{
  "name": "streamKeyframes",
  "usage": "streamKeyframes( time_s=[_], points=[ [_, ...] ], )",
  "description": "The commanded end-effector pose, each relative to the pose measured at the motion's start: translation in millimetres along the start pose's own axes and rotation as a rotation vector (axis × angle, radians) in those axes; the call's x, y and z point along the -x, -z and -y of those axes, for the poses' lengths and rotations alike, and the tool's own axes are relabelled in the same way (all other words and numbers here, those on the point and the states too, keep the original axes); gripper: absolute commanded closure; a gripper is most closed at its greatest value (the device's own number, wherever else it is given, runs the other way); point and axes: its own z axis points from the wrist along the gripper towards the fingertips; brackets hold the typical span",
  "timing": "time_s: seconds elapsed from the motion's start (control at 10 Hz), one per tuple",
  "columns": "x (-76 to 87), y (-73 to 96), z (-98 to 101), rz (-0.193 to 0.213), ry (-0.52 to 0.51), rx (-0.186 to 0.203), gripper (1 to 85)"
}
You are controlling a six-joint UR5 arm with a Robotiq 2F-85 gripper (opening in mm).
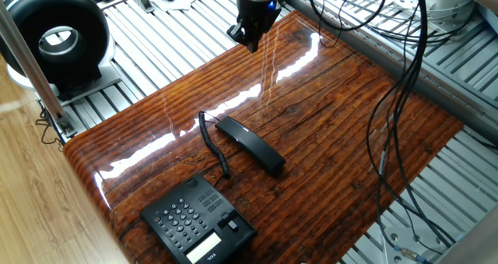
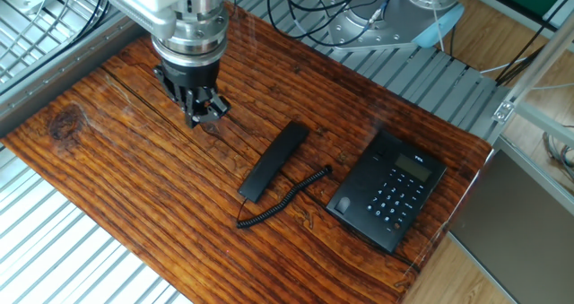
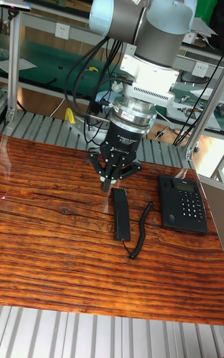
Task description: Place the handset of the telephone on the corresponding phone cradle
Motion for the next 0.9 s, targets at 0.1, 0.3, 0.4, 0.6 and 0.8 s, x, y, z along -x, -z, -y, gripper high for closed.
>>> streamKeyframes(
  time_s=[0.1, 0.3, 0.4, 0.6, 0.8],
  points=[
    [-9.2, 0.8, -34.9, -0.031, -0.043, 0.123, 84.7],
    [-6.1, 0.1, -29.3, -0.019, -0.042, 0.102, 84.7],
    [-8.9, 0.0, -27.8, -0.029, -0.039, 0.096, 84.7],
    [-7.7, 0.6, -33.3, -0.024, -0.029, 0.117, 84.7],
    [-10.5, 0.5, -32.1, -0.035, -0.028, 0.112, 84.7]
  ],
)
